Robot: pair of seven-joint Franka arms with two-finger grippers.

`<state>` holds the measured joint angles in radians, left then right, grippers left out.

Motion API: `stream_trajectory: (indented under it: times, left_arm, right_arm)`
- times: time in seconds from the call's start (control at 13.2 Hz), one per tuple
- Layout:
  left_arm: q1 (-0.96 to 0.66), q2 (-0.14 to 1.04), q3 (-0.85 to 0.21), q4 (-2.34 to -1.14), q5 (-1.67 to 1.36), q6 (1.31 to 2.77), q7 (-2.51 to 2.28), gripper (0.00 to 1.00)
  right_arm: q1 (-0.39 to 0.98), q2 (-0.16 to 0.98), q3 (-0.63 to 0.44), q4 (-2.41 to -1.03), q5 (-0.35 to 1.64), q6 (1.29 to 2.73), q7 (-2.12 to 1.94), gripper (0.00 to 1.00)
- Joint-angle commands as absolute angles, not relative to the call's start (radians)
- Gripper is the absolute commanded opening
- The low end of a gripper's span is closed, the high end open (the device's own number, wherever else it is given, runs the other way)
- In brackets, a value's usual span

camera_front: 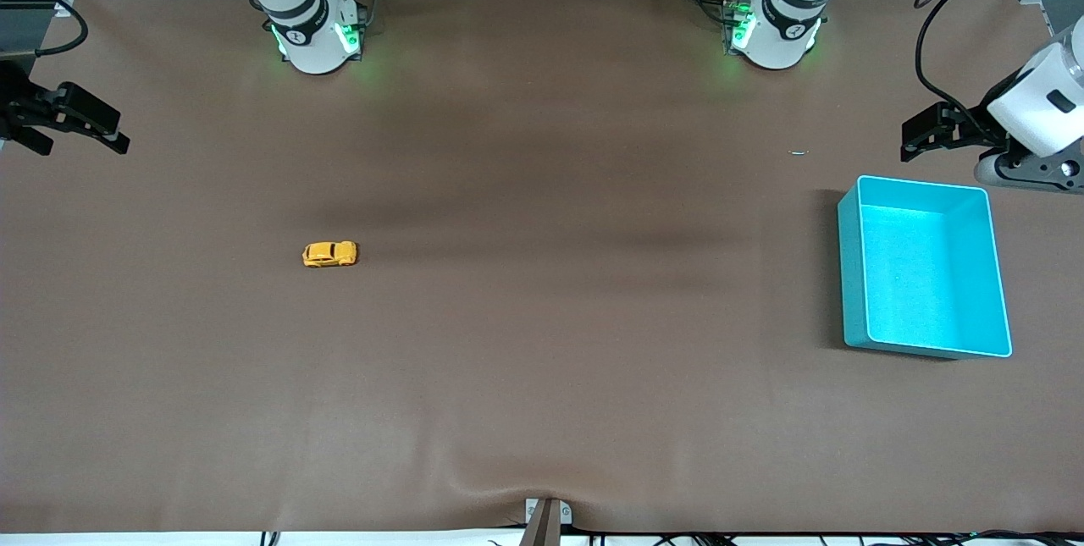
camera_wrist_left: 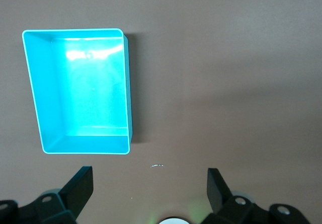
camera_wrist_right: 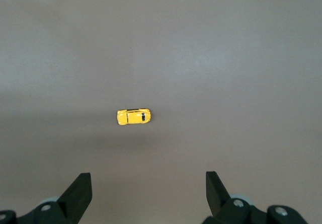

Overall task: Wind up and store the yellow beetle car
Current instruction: 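Reach the right gripper down over the yellow toy car and grasp it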

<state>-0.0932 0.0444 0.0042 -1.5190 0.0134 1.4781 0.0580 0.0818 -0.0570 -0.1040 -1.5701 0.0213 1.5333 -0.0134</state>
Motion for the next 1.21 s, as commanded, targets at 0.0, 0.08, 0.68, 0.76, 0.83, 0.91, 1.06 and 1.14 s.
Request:
stream_trajectory:
  times: [0.0,0.08,0.68,0.76,0.83,0.91,1.06,1.14]
  left_arm:
    - [-0.084,0.037,-0.005,-1.505,0.021,1.457,0.093,1.0]
    - [-0.087,0.038,-0.003,-1.5,0.021,1.457,0.109,1.0]
    - [-0.095,0.044,-0.005,-1.5,0.021,1.469,0.107,1.0]
    - [-0.097,0.044,-0.005,-1.502,0.021,1.473,0.106,1.0]
    - [-0.098,0.044,-0.005,-1.505,0.021,1.473,0.106,1.0]
    - [-0.097,0.046,-0.005,-1.509,0.02,1.473,0.106,1.0]
    - [-0.103,0.046,-0.006,-1.511,0.02,1.473,0.103,1.0]
    - [-0.106,0.051,-0.011,-1.511,0.02,1.473,0.1,1.0]
  right_arm:
    - [0.069,-0.092,-0.091,-1.608,0.009,1.531,-0.014,1.0]
    - [0.069,-0.092,-0.092,-1.608,0.009,1.531,-0.014,1.0]
    - [0.069,-0.075,-0.091,-1.92,0.014,1.89,-0.481,1.0]
    - [0.072,-0.068,-0.089,-1.986,0.014,1.981,-0.57,1.0]
    - [0.075,-0.051,-0.084,-2.032,0.014,2.04,-0.653,1.0]
    - [0.074,-0.025,-0.069,-2.055,0.014,2.068,-0.748,1.0]
    - [0.075,0.037,-0.034,-2.078,0.014,2.085,-0.918,1.0]
    - [0.078,0.055,-0.011,-2.104,0.014,2.107,-0.98,1.0]
